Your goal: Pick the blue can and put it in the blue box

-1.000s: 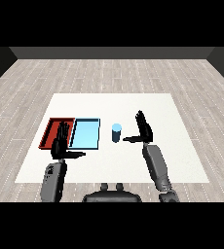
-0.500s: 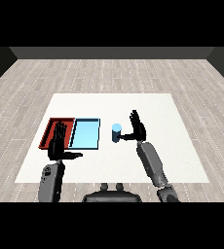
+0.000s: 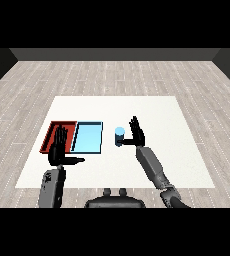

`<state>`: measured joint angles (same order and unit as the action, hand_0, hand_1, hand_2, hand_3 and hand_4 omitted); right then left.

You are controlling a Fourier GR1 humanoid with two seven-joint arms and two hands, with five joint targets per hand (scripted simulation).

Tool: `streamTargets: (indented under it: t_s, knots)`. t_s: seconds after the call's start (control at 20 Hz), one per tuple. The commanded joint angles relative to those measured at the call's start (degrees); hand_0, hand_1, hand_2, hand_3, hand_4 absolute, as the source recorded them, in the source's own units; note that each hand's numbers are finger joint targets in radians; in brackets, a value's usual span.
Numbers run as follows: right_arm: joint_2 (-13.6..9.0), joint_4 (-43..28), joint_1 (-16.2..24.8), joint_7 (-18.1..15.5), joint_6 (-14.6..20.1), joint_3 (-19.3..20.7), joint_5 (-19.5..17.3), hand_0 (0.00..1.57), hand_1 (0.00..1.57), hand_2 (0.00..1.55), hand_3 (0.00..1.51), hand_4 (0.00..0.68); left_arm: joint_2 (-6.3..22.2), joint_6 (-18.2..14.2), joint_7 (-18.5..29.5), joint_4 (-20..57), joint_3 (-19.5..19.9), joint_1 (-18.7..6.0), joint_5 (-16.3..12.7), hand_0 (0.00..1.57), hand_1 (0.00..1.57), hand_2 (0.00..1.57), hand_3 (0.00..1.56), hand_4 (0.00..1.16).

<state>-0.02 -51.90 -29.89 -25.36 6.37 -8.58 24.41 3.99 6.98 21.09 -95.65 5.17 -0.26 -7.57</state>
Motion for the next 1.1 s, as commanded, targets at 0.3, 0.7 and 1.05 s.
streamTargets:
  t_s: [0.3, 0.7, 1.05]
  knots:
    - [0.0, 10.8, -3.5, -8.2, 1.7, -8.9, 9.6, 0.0, 0.0, 0.0, 0.0, 0.0, 1.5, -0.2, -3.1, -1.1, 1.6, -2.5, -0.8, 0.0, 0.0, 0.0, 0.0, 0.0]
    - [0.0, 21.4, -9.7, -11.4, -1.1, -9.8, 16.5, 0.0, 0.0, 0.0, 0.0, 0.0, -2.8, -2.7, -0.5, 2.9, -2.5, -3.2, 2.6, 0.0, 0.0, 0.0, 0.0, 0.0]
    - [0.0, 13.5, -7.3, -6.5, 2.8, -13.5, 17.0, 0.0, 0.0, 0.0, 0.0, 0.0, -2.1, -1.7, -2.1, -1.9, -1.7, 1.2, 0.9, 0.0, 0.0, 0.0, 0.0, 0.0]
